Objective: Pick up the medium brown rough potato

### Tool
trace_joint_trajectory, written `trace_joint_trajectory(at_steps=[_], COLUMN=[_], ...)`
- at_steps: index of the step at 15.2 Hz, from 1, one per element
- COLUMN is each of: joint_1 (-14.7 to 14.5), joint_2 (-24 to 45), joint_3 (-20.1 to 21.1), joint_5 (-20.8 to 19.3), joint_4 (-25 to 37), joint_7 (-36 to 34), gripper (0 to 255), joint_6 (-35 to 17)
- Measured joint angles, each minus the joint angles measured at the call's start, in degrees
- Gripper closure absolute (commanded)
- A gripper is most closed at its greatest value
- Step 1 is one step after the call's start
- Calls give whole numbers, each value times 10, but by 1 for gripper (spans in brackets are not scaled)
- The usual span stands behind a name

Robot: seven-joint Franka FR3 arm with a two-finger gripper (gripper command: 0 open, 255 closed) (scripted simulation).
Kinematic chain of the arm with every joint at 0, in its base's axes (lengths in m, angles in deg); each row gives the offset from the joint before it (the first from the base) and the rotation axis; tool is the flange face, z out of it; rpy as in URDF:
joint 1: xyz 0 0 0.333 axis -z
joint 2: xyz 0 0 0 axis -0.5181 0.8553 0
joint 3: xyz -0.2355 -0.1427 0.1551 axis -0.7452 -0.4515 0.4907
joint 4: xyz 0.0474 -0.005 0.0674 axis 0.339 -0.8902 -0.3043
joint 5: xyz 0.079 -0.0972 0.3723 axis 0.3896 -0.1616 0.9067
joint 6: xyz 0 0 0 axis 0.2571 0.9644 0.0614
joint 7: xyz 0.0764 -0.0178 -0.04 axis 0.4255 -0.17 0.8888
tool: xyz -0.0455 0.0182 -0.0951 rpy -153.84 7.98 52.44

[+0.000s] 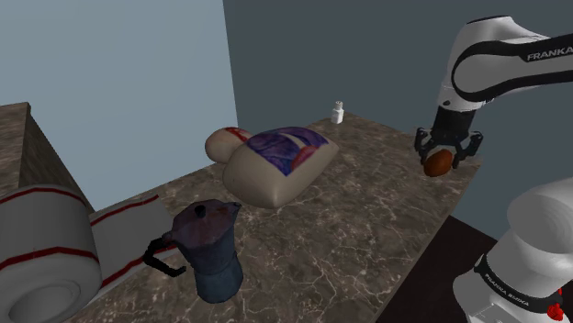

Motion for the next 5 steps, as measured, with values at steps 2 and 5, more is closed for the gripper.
trace_joint_trajectory(at_steps=[2,5], joint_1=[1,2], joint_2=[-1,-5], joint_3=[-1,-3], joint_5=[-1,-2], joint_4=[15,33], joint_7=[1,3], gripper=[255,255], joint_6=[16,38])
